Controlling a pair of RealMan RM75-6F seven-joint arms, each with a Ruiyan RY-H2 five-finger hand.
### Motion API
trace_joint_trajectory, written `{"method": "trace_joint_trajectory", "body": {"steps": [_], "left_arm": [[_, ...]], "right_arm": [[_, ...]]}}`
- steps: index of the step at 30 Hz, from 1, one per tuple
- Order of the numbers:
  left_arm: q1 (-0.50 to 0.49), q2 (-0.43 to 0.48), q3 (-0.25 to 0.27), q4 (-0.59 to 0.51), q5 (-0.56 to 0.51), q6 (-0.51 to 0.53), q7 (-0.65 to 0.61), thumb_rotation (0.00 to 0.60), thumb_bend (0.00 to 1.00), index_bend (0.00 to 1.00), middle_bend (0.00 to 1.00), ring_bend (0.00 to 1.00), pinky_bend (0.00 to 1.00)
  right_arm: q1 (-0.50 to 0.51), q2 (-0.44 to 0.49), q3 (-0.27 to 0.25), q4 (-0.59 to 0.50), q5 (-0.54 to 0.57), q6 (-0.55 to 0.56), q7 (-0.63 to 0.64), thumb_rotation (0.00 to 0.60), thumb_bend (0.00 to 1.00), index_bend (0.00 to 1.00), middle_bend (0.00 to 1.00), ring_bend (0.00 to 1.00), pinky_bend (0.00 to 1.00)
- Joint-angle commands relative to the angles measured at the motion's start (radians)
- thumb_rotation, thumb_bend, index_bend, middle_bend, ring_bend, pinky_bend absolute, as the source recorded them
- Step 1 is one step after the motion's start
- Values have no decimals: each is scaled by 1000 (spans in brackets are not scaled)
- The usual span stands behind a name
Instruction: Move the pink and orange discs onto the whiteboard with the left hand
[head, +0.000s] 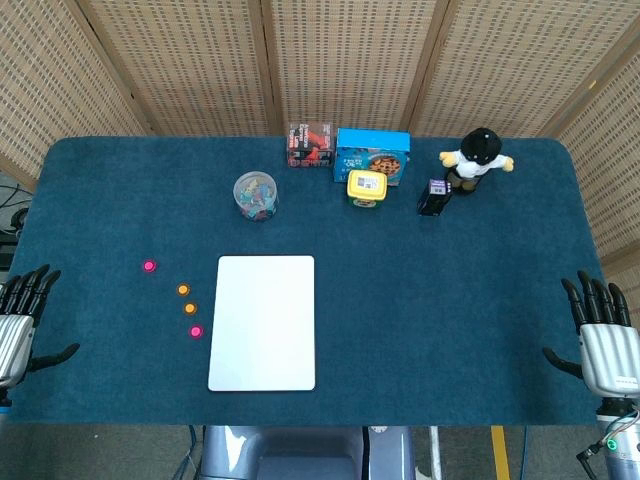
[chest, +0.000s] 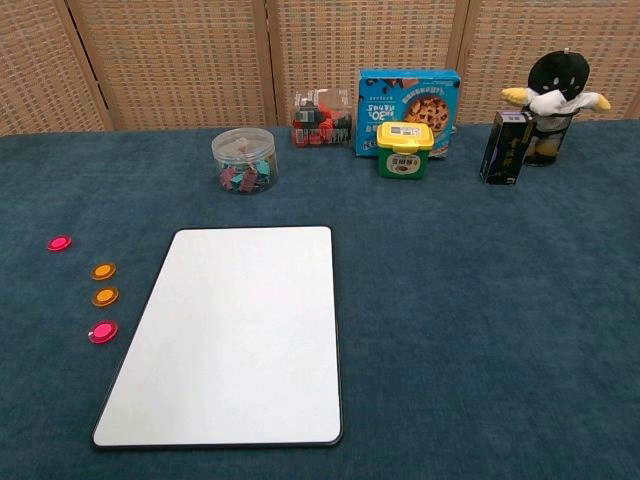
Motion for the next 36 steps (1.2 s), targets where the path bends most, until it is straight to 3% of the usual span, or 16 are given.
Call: {"method": "trace_joint_trajectory", "body": {"steps": [1,12,18,24,36], "left_arm": [[0,-1,0,0,0,-1,0,600,0,0,0,0,0],[-35,-21,12,27,39,-49,-37,600,0,1,0,0,0],[-97,-64,25,53,79,-136,-31,600,58,308,0,0,0],[-184,-132,9,5,18,-297,129,600,178,370,0,0,0],[-259,-238,-20,5,-127,-410,341,600,274,371,0,0,0]], "right_arm": [[0,3,-1,-3,2,-3,-1,600,0,0,0,0,0],[0,5,-3,-10,0,-6,-2,600,0,0,0,0,0],[-1,13,-3,-12,9,-16,22,600,0,0,0,0,0],[6,28,-7,-24,19,-47,44,600,0,0,0,0,0],[8,41,-11,-33,21,-61,74,600,0,0,0,0,0]]}}
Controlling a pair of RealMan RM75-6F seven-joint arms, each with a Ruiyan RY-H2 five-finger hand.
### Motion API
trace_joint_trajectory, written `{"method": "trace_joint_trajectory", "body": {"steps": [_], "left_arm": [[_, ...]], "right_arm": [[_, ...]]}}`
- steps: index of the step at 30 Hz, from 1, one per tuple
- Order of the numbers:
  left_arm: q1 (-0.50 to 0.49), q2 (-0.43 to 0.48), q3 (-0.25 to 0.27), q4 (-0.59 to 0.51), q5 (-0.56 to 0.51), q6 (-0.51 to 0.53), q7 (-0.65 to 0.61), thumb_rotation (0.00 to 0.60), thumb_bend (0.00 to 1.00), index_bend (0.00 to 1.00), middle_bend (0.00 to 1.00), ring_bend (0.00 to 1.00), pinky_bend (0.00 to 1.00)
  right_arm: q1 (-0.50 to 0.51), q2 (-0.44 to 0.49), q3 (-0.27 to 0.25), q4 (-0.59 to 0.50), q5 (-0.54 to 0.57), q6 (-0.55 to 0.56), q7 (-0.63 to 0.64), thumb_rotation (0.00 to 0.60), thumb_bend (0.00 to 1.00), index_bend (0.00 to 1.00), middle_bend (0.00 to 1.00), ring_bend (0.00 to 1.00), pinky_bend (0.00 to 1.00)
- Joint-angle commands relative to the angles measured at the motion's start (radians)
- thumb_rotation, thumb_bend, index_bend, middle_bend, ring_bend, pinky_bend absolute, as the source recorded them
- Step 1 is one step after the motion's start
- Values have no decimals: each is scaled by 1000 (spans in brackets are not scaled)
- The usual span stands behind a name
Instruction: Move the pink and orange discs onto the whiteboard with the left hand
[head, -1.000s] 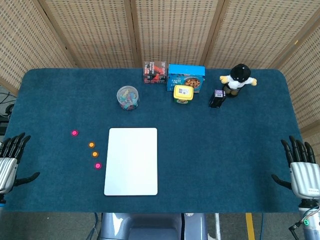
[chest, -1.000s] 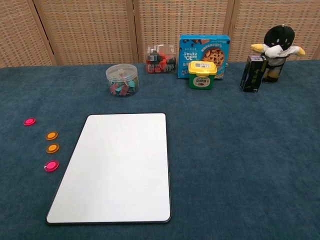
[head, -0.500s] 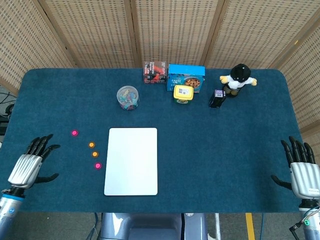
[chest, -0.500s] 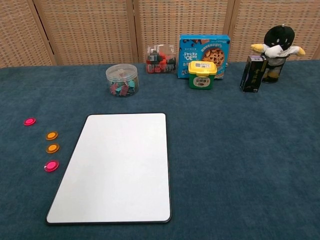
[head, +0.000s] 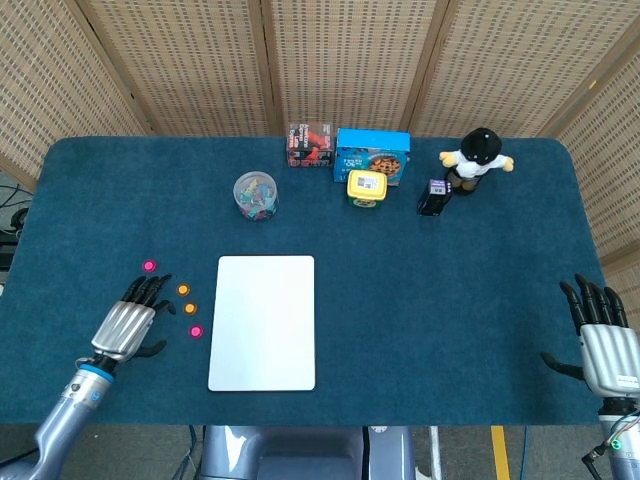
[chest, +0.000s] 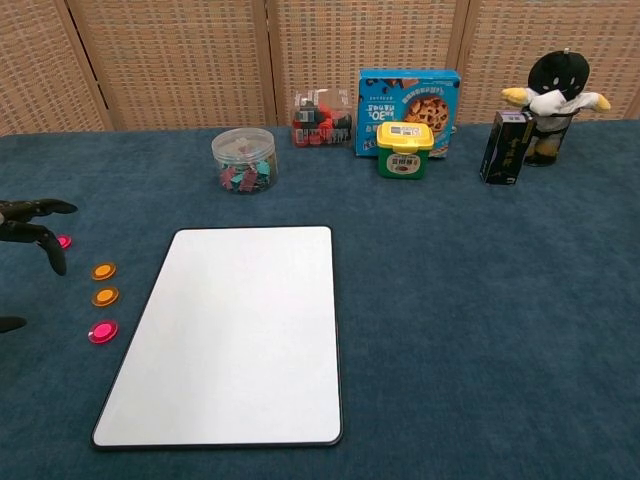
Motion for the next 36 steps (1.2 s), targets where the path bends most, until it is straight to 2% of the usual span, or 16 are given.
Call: {"method": "trace_joint_trajectory", "body": {"steps": [1,11,36], "left_arm": [[-20,-32,-1,6,-21,-17,40,600,283,372,0,0,0],[-43,-102,9,32,-72,-29,130,600,335,378,0,0,0],[-87,-172,13,90,-154,-58,166,600,337,405,0,0,0]], "right_arm": [[1,3,-1,-1,1,-4,5,600,0,0,0,0,0],[4,11,-3,-6,5,-16,23,600,0,0,0,0,0],[5,17,-3,-14,15,-24,33,600,0,0,0,0,0]]}}
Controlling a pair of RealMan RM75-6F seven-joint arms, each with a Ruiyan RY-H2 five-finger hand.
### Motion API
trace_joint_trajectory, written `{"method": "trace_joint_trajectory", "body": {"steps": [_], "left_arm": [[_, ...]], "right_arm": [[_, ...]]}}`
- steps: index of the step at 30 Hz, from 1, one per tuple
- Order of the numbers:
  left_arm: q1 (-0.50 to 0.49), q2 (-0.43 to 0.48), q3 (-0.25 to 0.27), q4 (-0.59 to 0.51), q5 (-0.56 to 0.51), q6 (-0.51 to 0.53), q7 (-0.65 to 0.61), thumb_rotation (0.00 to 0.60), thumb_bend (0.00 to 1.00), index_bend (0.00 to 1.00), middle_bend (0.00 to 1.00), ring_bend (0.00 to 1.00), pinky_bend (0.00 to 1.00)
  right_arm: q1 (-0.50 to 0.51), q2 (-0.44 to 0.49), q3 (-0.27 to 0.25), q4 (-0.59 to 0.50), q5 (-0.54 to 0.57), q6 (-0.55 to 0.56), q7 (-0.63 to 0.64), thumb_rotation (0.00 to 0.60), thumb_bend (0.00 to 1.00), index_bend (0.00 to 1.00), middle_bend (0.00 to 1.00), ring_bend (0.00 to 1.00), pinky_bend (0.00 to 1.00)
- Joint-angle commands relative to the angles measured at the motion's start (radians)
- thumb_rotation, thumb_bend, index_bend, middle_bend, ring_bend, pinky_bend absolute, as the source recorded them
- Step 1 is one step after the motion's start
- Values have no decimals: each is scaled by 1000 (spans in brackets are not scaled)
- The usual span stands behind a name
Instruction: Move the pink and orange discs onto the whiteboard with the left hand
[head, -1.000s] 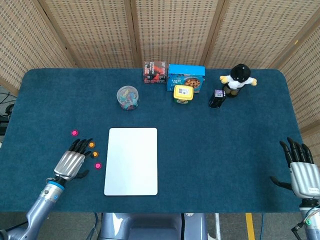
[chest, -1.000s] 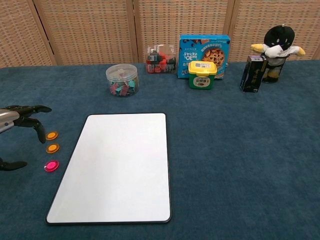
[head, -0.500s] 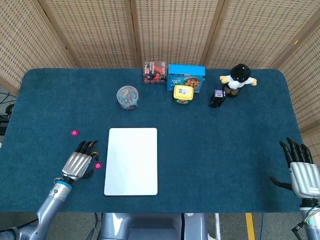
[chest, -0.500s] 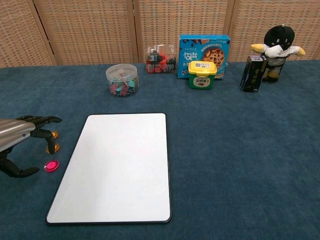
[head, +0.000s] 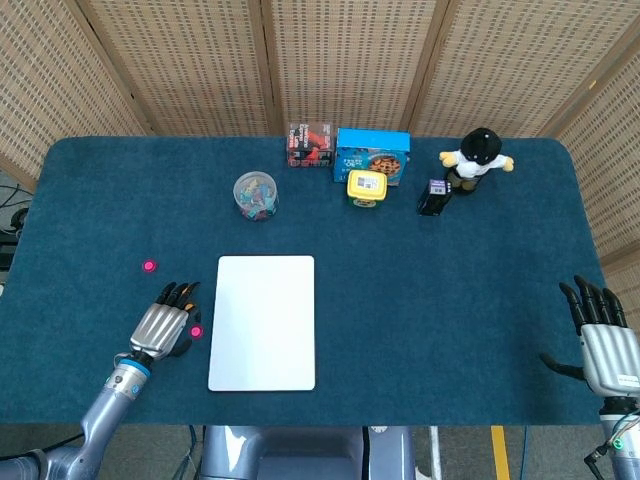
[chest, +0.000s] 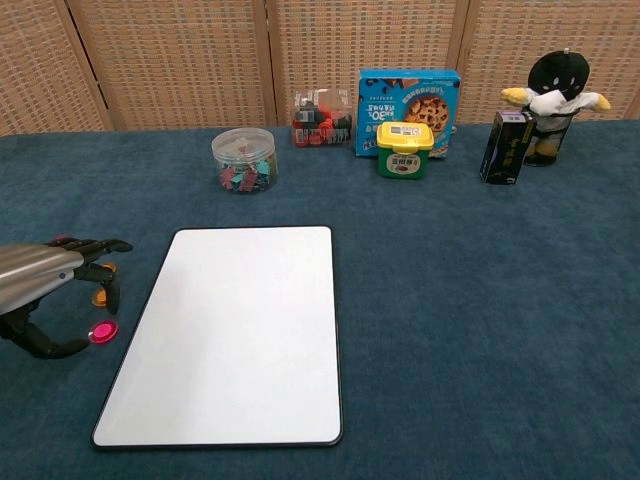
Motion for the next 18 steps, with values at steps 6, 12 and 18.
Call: {"method": "trace_joint_trajectory", "body": {"steps": [6,12,18], "left_arm": [[-12,-24,6,16,-32,-15,24,600,338,405,0,0,0],[-18,-38,9,33,-43,-22,21,600,338,408,0,0,0],[-20,-46,11,38,-47,-14,17,600,378,586,0,0,0]], "right_arm": [[1,2,0,-2,4,-4,4,600,0,0,0,0,0],[1,4,1,-4,6,-7,9,600,0,0,0,0,0],[2,5,1,-5,8,-8,15,600,0,0,0,0,0]]}}
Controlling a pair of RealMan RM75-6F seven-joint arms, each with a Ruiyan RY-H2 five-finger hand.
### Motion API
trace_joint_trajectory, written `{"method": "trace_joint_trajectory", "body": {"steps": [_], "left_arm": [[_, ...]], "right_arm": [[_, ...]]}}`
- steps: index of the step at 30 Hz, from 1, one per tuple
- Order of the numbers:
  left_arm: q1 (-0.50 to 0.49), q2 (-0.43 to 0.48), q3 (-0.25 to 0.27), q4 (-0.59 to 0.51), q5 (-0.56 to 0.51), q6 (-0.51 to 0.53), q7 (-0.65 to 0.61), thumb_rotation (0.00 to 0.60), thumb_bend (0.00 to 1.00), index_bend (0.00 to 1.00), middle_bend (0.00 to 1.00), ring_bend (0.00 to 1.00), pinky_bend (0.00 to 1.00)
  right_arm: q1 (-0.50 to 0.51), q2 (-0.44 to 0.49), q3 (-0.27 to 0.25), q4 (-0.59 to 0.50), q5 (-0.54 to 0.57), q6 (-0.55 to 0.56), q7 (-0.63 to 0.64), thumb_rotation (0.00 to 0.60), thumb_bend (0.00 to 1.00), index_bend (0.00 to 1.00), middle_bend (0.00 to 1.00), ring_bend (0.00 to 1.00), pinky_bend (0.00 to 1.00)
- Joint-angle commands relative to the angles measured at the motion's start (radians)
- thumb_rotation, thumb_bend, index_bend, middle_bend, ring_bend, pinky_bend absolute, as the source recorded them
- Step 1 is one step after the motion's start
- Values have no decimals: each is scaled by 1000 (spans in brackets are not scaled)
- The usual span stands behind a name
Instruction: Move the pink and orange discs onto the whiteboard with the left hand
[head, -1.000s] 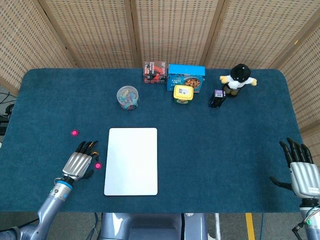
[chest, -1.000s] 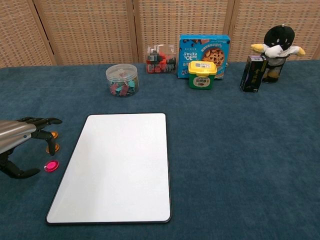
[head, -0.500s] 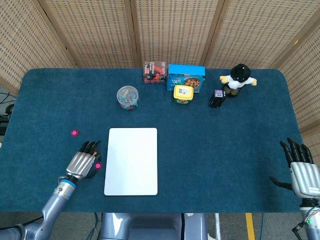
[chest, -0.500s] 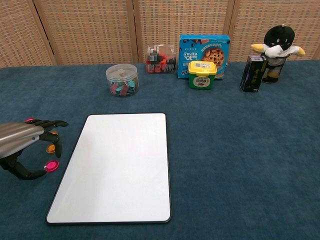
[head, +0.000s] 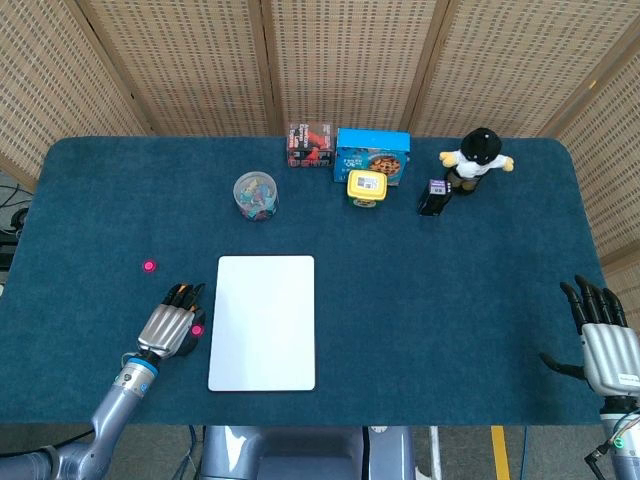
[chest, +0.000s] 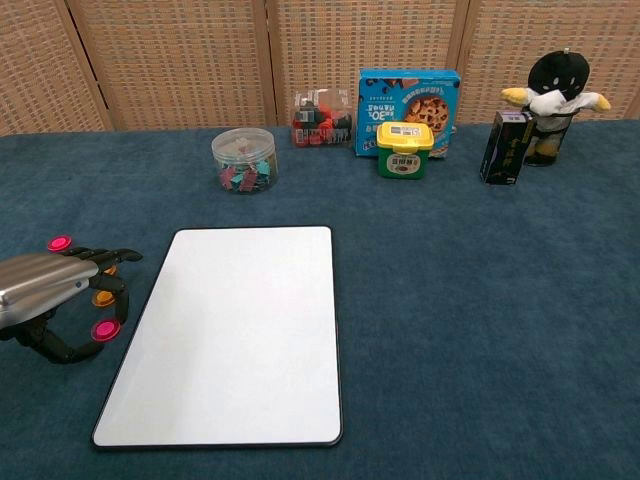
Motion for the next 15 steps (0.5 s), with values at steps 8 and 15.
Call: {"method": "trace_joint_trajectory", "body": {"steps": [8,15], "left_arm": [[-3,41,-12,-49,-8,29,8,600,380,611,0,0,0],[-42,67,-48,-100,-39,12,40,600,374,611,0,0,0]], "right_arm": [[0,1,0,-2,2,-2,4,600,0,0,0,0,0],[1,3,-1,-4,4,-6,5,600,0,0,0,0,0]]}}
